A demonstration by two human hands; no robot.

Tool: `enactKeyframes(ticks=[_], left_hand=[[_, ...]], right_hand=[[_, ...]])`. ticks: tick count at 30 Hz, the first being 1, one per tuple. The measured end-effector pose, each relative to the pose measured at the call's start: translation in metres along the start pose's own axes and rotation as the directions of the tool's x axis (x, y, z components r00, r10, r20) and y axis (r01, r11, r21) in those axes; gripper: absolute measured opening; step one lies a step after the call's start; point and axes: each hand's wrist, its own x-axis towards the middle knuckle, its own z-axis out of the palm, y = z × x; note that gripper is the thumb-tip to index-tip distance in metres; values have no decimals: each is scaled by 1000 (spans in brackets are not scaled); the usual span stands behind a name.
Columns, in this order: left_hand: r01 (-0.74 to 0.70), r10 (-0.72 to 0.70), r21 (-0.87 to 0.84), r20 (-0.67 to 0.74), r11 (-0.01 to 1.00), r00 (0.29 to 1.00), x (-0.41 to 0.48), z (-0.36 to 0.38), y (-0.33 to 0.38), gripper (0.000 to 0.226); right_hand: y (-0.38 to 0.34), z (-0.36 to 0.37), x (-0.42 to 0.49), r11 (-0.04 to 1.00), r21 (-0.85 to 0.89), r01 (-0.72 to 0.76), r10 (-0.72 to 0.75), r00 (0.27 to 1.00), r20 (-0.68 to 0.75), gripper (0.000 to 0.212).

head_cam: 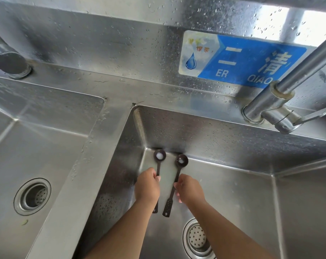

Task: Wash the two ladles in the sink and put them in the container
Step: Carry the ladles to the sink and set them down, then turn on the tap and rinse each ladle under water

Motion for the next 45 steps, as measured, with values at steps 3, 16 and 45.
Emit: enactKeyframes(ticks=[3,16,45], left_hand=[[-23,24,47,-11,999,1000,0,-1,0,24],[1,-3,32,65,999,998,-26,-27,18,20],[-624,617,-16,175,781,767,-96,-155,224,51]], right_hand=[[-2,-3,1,992,-116,57,-53,998,39,10],[10,-25,-30,992,123,-36,35,999,7,28],[-62,-287,-129,958,173,228,-134,892,-432,14]])
